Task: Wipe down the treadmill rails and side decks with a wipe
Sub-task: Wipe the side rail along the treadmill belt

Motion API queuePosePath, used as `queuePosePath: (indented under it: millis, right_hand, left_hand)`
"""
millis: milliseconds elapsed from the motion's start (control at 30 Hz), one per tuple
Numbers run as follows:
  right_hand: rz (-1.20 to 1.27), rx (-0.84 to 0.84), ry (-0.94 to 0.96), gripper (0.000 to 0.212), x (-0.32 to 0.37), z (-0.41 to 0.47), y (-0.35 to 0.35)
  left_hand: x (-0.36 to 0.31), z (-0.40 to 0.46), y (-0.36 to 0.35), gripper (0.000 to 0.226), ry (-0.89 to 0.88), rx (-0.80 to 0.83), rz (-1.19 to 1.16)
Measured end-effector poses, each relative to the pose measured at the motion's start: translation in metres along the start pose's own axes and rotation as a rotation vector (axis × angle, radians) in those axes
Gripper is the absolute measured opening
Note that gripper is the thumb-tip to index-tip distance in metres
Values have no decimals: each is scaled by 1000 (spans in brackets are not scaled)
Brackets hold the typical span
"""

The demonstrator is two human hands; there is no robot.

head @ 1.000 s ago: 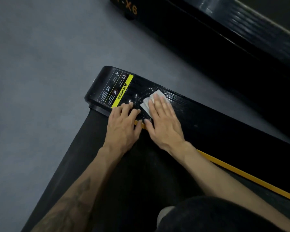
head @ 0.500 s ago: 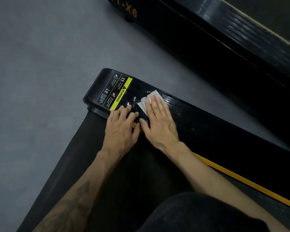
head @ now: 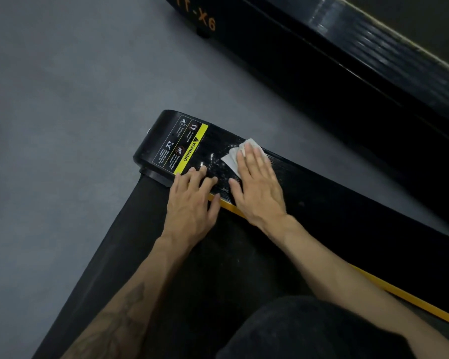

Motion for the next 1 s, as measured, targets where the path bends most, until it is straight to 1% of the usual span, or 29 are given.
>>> queuePosePath:
  millis: [33, 133, 200, 267, 333, 433, 500, 567, 633, 700, 767, 833, 933, 1000]
  right_hand:
    - [17, 15, 25, 71, 2, -5, -1]
    - [18, 63, 186, 69, -9, -29, 2]
    - [-21, 78, 220, 66, -26, -38, 6]
    - [-20, 59, 171, 66, -38, -34, 10]
    - [-6, 35, 95, 67, -35, -21, 12]
    - [31, 2, -6, 71, -14, 6, 8]
    - [54, 13, -14, 73, 1, 14, 5]
    - [43, 49, 73, 73, 7, 4, 3]
    - [20, 80, 187, 69, -1, -16, 3]
    - [6, 98, 230, 67, -17, -30, 4]
    - [-6, 86, 202, 66, -29, -29, 8]
    - [7, 58, 129, 68, -29, -16, 11]
    - [45, 24, 27, 72, -12, 10, 10]
    - [47, 29, -2, 73, -2, 18, 6]
  left_hand:
    - [0, 0, -1, 44, -2, -4, -5]
    - [1, 0, -1, 44, -4, 0, -3]
    - [1, 0, 0, 44, 4, 6, -6]
    - [0, 0, 1, 44, 7, 7, -16]
    - [-1, -1, 2, 44, 14, 4, -25]
    - [-2, -1, 3, 44, 25, 2, -31]
    - [-3, -1, 3, 43, 30, -8, -35]
    - [-3, -2, 4, 44, 25, -17, -33]
    - [-2, -3, 3, 45, 9, -14, -27]
    - [0, -3, 4, 46, 3, -5, -24]
    - [1, -3, 5, 46, 6, -1, -26]
    - [0, -2, 5, 45, 5, -6, -27]
    - [1, -2, 4, 46, 3, -2, -32]
    - [1, -2, 5, 45, 0, 3, -44]
Point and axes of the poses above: each hand's wrist, its own z-axis towards the middle knuckle, its own y-axis out of the back of the hand, x = y × z, the point moved 4 cm from there along z, towards the middle knuckle, and after that the axes turned 10 degrees about z, right-handed, at the moved point
